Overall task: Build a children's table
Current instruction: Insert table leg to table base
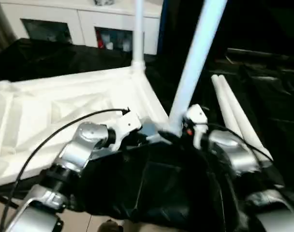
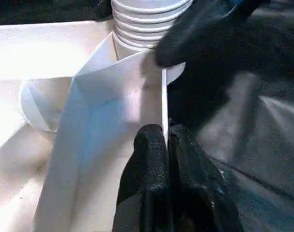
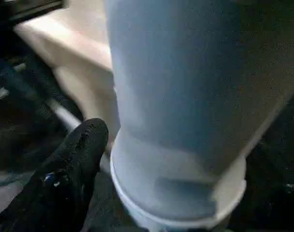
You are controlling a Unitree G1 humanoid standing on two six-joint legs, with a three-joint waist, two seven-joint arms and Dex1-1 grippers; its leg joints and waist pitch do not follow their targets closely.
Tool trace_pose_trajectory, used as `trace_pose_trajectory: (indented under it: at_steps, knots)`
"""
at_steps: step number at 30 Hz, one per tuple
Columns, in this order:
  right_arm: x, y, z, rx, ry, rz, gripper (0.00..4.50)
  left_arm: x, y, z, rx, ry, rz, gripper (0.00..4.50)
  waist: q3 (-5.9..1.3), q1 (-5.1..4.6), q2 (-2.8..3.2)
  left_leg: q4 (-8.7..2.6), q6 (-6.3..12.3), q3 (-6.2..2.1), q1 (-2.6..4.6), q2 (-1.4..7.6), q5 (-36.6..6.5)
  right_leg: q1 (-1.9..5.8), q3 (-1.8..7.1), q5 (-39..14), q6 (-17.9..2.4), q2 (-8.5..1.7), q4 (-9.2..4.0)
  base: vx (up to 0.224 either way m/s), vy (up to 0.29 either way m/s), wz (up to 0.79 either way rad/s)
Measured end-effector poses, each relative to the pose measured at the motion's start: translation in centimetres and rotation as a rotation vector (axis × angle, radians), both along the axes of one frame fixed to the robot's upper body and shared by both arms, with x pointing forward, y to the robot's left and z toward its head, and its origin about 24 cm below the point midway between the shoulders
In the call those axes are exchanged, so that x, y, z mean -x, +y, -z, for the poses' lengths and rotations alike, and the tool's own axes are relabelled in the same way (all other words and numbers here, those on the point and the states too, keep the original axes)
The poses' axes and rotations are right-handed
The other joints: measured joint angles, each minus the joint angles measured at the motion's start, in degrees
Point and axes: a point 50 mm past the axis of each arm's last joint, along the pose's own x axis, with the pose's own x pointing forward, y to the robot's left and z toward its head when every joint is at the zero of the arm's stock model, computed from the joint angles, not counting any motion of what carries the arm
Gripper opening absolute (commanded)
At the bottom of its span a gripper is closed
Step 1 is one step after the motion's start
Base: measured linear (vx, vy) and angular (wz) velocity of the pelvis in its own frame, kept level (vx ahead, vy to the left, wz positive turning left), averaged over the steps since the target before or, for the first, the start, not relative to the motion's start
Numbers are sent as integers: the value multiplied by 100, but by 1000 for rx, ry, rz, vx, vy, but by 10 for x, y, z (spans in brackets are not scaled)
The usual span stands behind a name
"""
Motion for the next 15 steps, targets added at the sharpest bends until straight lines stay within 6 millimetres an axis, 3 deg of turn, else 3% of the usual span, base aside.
trace_pose_trajectory:
  at_steps: [9, 15]
  knots:
    - [15, 0, -10, 5, 3, -190, 381, 5, 17, 0, -26, 27, 125, 0, 0, 25, 0, 20, 0, -1, -3, 2, 0, 0, 0, 0, 0, 0, 12, 0, 0, 0]
    - [20, 2, -7, 14, 22, -221, 335, 7, 19, 1, -30, 34, 167, 0, 0, 43, -1, 35, 0, -4, -4, 4, -1, 3, 0, 1, 0, 0, 20, 0, 0, 0]
